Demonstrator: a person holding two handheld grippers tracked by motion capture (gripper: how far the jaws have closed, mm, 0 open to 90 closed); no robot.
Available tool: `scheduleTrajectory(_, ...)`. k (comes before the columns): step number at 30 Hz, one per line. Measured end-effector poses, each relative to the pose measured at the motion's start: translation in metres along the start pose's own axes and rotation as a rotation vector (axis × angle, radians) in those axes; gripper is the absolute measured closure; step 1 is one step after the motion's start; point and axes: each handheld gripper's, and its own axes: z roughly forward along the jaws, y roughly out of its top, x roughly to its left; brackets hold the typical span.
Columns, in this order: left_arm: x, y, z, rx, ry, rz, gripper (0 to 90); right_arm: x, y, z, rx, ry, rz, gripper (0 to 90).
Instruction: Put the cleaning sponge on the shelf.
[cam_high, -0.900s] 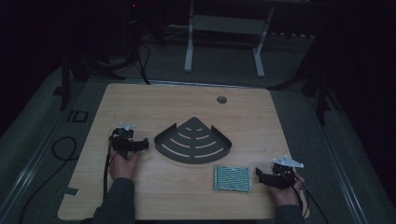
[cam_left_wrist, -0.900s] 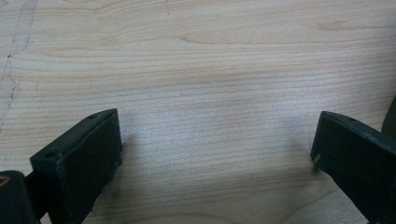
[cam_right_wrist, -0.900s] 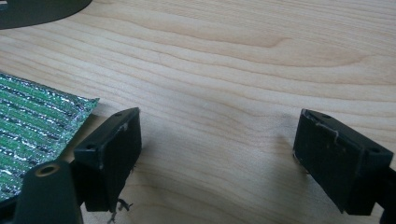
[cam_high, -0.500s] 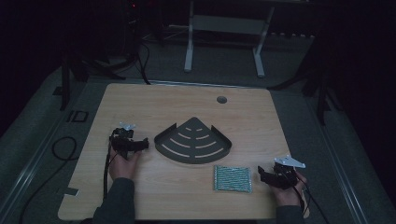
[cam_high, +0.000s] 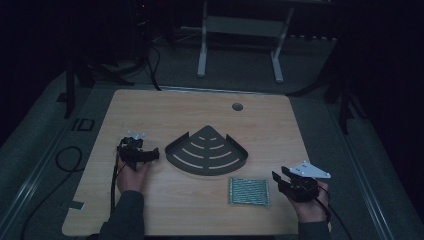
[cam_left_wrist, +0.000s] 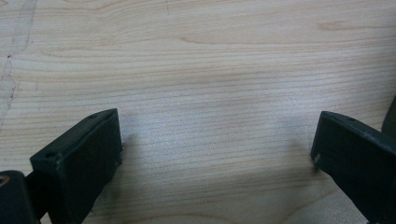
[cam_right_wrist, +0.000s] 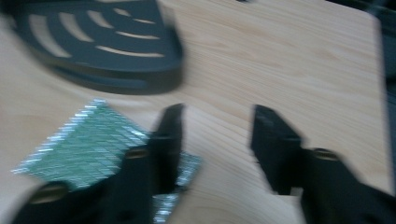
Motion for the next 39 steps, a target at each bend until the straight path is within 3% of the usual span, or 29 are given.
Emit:
scheduleTrajectory(3,0.000,0.000,0.000,0.000,0.000,0.000,2.4,0.006,0.007,-0.002,0.000,0.031,-0.035,77.6)
scheduleTrajectory(8,0.000,0.000,0.000,0.000,0.000,-0.001,2.4,0.015,0.013,0.002,0.012,0.068,-0.082,89.2)
scheduleTrajectory(20,0.000,0.000,0.000,0.000,-0.001,0.000,2.4,0.038,0.012,0.044,0.094,0.147,-0.165,89.9)
scheduleTrajectory(21,0.000,0.000,0.000,0.000,0.000,0.000,2.4,0.045,0.010,0.056,0.125,0.164,-0.184,89.9)
scheduleTrajectory(24,0.000,0.000,0.000,0.000,-0.001,0.000,2.4,0.050,0.005,0.067,0.158,0.175,-0.197,89.9)
scheduleTrajectory(30,0.000,0.000,0.000,0.001,-0.001,0.001,2.4,0.051,-0.005,0.079,0.195,0.192,-0.197,89.9)
scheduleTrajectory(39,0.000,0.000,0.000,0.000,-0.001,0.000,2.4,0.044,-0.011,0.082,0.219,0.171,-0.176,89.9)
